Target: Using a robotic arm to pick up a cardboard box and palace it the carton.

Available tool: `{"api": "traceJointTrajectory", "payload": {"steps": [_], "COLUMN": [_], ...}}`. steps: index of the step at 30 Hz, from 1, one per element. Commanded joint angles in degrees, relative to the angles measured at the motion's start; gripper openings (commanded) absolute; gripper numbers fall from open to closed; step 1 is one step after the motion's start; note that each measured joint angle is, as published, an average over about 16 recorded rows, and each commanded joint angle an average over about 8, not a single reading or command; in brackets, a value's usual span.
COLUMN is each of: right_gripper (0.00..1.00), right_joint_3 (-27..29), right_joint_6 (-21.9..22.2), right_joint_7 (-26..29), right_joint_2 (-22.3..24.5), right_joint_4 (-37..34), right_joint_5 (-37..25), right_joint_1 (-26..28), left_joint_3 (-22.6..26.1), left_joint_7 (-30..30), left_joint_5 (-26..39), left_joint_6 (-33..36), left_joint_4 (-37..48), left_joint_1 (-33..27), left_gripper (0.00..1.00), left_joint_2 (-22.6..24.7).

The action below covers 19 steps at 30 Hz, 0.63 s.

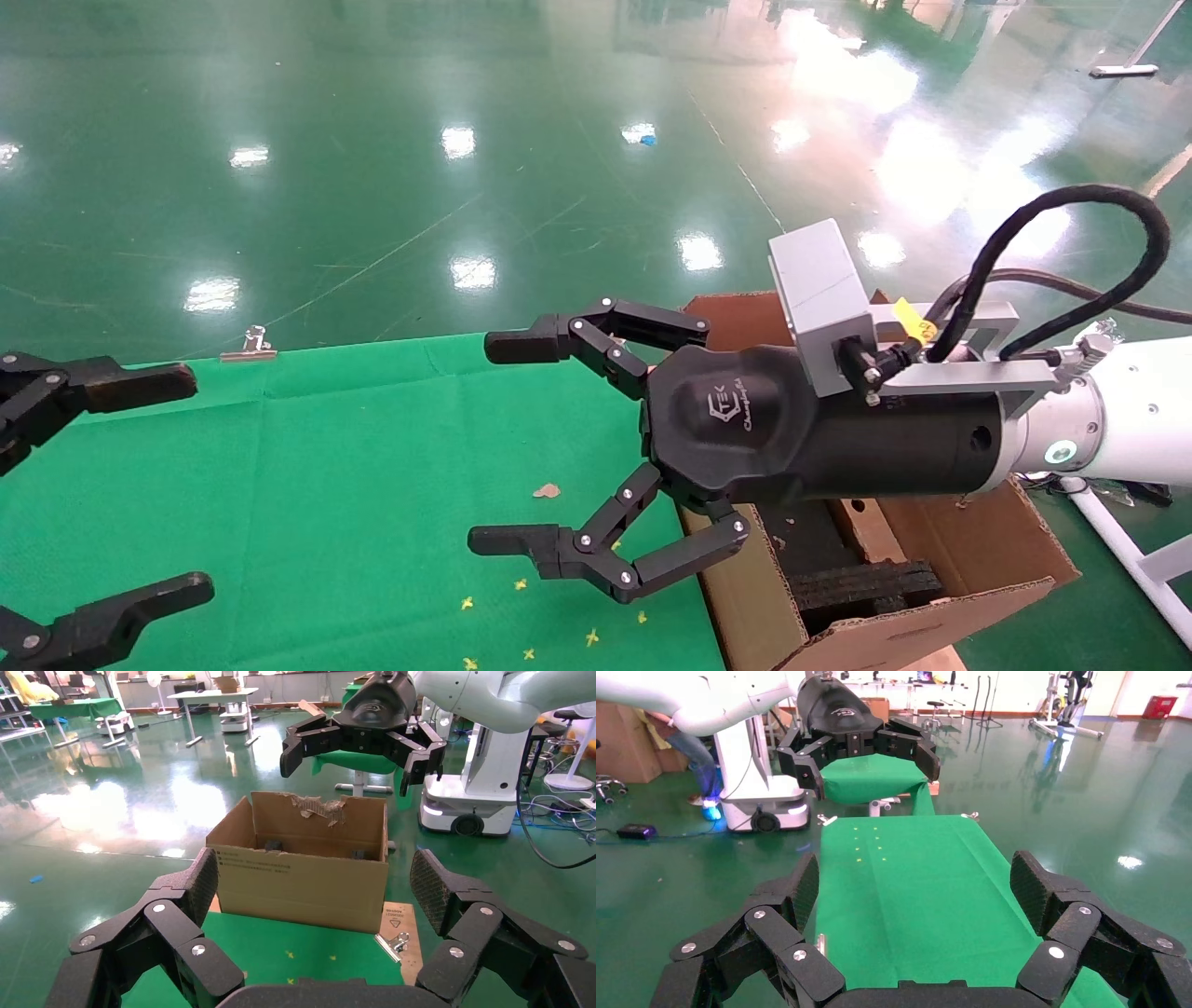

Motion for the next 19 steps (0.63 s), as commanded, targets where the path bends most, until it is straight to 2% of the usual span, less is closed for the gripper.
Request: {"api": "traceJointTrajectory", "payload": {"steps": [1, 19], "right_gripper": [1.00, 1.00], "right_joint_3": [0.0, 0.0], "right_joint_6": [0.0, 0.0], "right_joint_7": [0.0, 0.0], "right_joint_2": [0.0, 0.0], "right_joint_4": [0.0, 0.0], "right_joint_5": [0.0, 0.0], "right_joint_1": [0.0, 0.0], "left_joint_3": [0.0, 0.0], "left_joint_7": [0.0, 0.0], "left_joint_5": [0.0, 0.0], "left_joint_6": [0.0, 0.0], "left_joint_4": [0.0, 0.0], "left_joint_1": [0.0, 0.0], "left_gripper": [1.00, 1.00], "left_joint_2": [0.0, 0.0]}}
